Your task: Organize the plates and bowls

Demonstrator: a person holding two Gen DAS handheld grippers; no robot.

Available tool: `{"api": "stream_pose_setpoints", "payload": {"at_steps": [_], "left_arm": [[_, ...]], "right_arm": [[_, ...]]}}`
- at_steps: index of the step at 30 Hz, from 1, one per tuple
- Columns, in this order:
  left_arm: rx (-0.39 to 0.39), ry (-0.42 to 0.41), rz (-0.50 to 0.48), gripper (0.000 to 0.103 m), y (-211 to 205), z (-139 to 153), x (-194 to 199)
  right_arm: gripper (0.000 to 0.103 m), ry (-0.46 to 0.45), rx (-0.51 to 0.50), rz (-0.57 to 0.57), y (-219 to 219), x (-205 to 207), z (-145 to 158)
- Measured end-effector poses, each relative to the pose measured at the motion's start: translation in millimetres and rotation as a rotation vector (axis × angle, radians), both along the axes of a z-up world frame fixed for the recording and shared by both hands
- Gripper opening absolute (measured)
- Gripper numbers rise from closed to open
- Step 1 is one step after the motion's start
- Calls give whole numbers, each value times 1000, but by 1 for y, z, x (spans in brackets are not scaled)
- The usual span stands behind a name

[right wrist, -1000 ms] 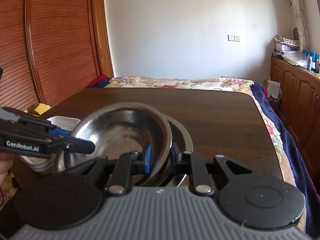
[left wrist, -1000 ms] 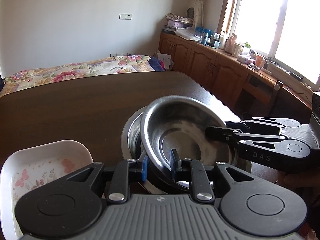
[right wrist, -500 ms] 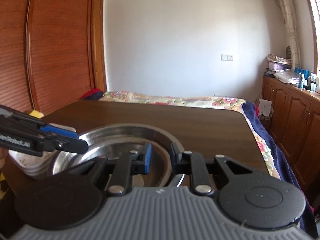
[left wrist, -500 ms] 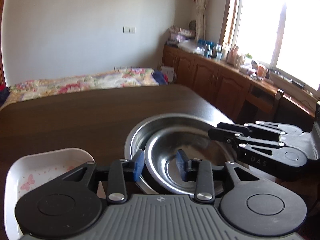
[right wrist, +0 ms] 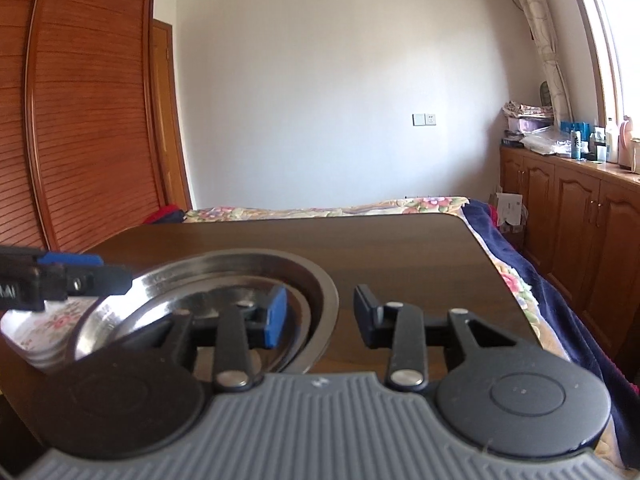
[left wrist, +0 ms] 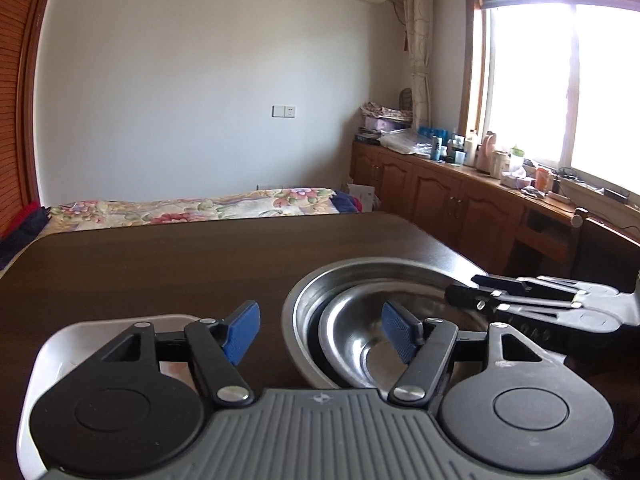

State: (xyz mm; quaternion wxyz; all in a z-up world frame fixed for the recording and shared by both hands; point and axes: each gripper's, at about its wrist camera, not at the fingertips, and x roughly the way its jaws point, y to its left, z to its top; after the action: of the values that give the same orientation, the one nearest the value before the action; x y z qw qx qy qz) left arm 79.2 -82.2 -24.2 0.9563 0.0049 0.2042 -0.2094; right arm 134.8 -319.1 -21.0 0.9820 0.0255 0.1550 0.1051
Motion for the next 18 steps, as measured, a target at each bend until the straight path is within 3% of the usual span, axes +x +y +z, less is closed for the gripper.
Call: {"api": "stream_pose_setpoints", "payload": {"at_steps": [1,3,5,13,18], "left_arm": [[-3,6,4,70,1,-3,1],[-7,23,2,70,2,-8,2],[-3,33,6,69,2,-12,3],[-6,85,6,46,0,-20,3],[-10,94,-9,40,-1,-21,2]], "right_arm": [[51,-8,0,-3,0,0,1],[55,-5,2,-2,1,2,1],[55,3,11,-1,0,5,0],[55,52,36,17,-1,11,-2],[54,92,35,40,1,15,-4]]}}
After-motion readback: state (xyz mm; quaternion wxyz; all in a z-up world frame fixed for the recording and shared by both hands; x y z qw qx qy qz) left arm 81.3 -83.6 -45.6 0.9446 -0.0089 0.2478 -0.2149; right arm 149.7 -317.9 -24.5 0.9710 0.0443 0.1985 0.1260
